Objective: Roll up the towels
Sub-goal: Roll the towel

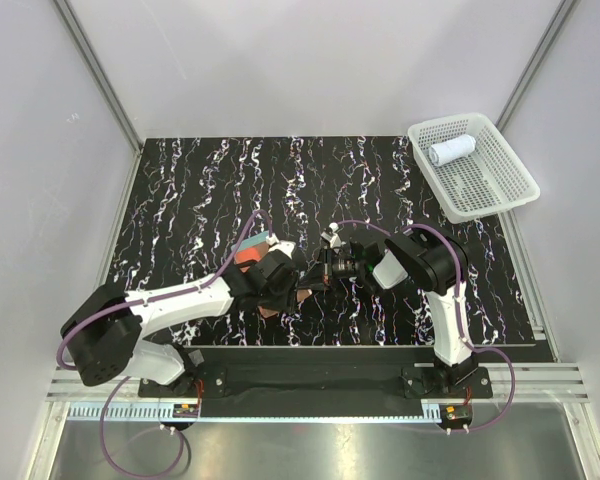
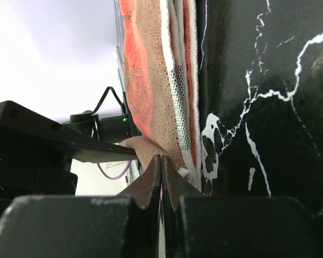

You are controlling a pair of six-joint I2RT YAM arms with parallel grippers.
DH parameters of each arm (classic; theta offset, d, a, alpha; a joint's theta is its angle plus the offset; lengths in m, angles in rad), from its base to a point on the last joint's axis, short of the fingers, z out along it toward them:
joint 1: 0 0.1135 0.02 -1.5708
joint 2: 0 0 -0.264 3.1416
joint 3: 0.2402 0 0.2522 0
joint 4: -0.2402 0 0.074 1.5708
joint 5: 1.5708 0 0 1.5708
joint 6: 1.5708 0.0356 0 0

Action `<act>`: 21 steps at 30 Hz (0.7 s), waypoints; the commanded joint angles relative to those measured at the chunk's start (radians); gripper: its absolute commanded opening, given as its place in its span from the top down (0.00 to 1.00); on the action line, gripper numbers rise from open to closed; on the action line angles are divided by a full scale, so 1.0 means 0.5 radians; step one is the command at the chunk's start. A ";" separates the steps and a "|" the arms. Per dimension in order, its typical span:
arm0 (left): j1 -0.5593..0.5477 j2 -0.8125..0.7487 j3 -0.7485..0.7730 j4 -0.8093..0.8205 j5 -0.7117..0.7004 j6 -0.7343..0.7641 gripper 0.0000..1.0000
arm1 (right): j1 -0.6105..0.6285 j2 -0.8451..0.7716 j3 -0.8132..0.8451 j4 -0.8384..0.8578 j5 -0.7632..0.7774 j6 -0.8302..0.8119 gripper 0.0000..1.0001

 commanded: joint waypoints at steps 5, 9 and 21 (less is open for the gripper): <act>-0.005 0.047 0.049 0.015 -0.174 0.077 0.48 | 0.006 0.143 0.029 -0.072 0.146 -0.127 0.98; -0.005 0.127 0.034 0.015 -0.180 0.089 0.48 | 0.006 0.149 0.026 -0.072 0.146 -0.124 0.98; -0.008 0.329 -0.058 -0.006 -0.235 0.071 0.47 | 0.003 0.146 0.029 -0.060 0.127 -0.114 0.99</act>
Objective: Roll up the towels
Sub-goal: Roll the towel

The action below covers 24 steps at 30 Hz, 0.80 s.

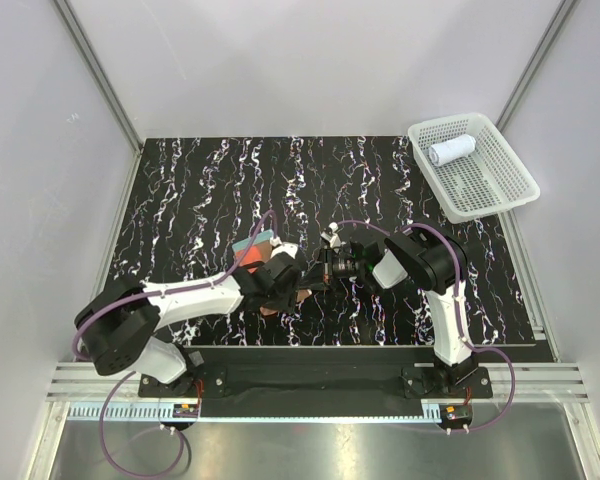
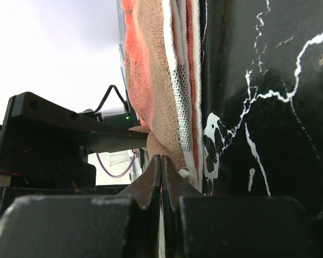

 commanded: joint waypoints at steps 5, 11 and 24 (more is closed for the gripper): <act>-0.004 0.301 0.012 -0.156 -0.135 0.010 0.47 | 0.014 0.063 -0.015 -0.066 0.159 -0.136 0.99; -0.013 0.522 0.150 -0.273 -0.178 0.007 0.67 | 0.017 -0.185 -0.043 -0.478 0.263 -0.270 0.96; -0.019 0.608 0.309 -0.426 0.005 -0.070 1.00 | 0.005 -1.050 0.687 -2.740 1.487 -0.958 0.53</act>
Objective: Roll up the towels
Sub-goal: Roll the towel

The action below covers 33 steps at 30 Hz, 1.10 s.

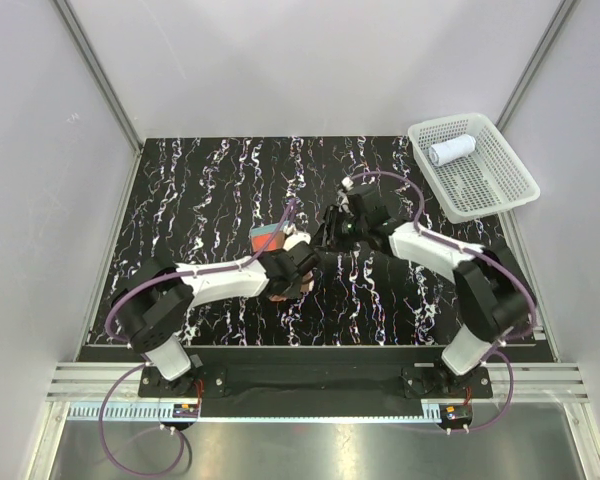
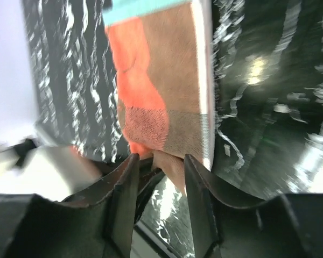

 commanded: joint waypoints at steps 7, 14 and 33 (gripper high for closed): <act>0.027 0.096 0.071 -0.286 0.852 -0.309 1.00 | 0.002 -0.631 -0.061 -0.989 0.715 -0.086 0.50; 0.159 0.041 -0.051 0.100 1.518 -0.560 0.99 | 0.014 -1.129 -0.393 -1.026 0.529 0.073 0.47; 0.343 0.250 -0.008 0.448 2.129 -0.794 0.99 | 0.351 -1.037 -0.635 -0.756 0.482 0.199 0.37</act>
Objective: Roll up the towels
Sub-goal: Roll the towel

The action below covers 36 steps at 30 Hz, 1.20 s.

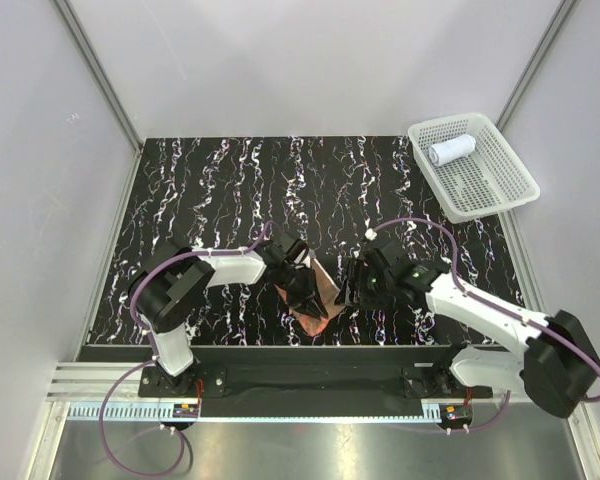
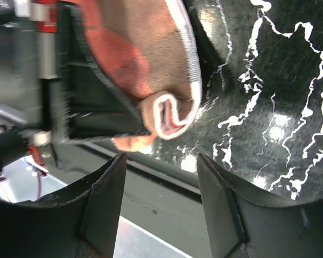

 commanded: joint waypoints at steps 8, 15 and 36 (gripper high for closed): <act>0.021 -0.024 -0.037 0.137 0.142 -0.039 0.99 | 0.025 0.382 0.037 0.308 -0.013 0.023 0.37; 0.021 -0.049 -0.089 0.260 0.200 -0.076 0.98 | 0.025 0.630 0.092 0.437 -0.016 -0.004 0.55; -0.300 -0.696 0.150 -0.697 -1.437 0.672 0.38 | 0.022 1.002 0.690 -0.299 -0.218 -0.498 1.00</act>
